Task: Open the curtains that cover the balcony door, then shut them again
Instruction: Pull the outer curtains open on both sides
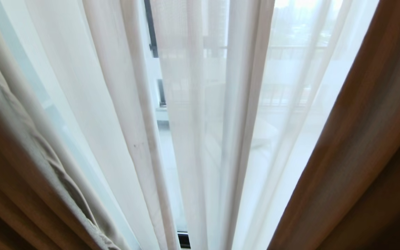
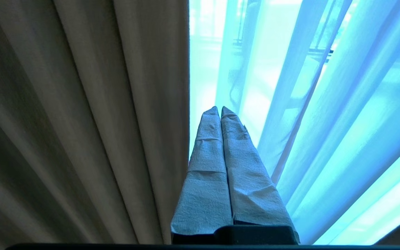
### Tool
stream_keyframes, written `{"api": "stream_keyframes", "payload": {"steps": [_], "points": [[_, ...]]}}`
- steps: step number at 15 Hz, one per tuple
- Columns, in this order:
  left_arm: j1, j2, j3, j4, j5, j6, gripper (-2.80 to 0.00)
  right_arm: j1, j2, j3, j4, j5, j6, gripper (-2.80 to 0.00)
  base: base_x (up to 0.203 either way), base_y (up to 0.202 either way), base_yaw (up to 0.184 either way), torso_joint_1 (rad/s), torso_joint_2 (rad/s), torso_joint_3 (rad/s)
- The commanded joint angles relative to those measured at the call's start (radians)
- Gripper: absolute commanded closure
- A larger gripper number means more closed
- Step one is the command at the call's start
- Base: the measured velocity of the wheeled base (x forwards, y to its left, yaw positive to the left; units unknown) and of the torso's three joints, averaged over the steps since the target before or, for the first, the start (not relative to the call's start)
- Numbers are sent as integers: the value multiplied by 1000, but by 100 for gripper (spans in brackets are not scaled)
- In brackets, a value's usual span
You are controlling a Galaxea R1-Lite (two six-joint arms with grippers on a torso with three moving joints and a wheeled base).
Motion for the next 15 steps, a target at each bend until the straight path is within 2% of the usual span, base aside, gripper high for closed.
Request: {"api": "stream_keyframes", "payload": {"steps": [1, 10, 11, 15], "points": [[0, 1, 0, 0, 0, -1, 0, 12, -68, 55, -4, 16, 1, 0, 0, 0, 0, 0, 0, 0], [0, 1, 0, 0, 0, -1, 0, 20, -87, 101, -4, 20, 0, 0, 0, 0, 0, 0, 0, 0], [0, 1, 0, 0, 0, -1, 0, 18, -87, 104, -4, 19, 0, -280, 0, 0, 0, 0, 0, 0], [0, 1, 0, 0, 0, -1, 0, 18, -99, 135, -9, 13, -3, -280, 0, 0, 0, 0, 0, 0]]}}
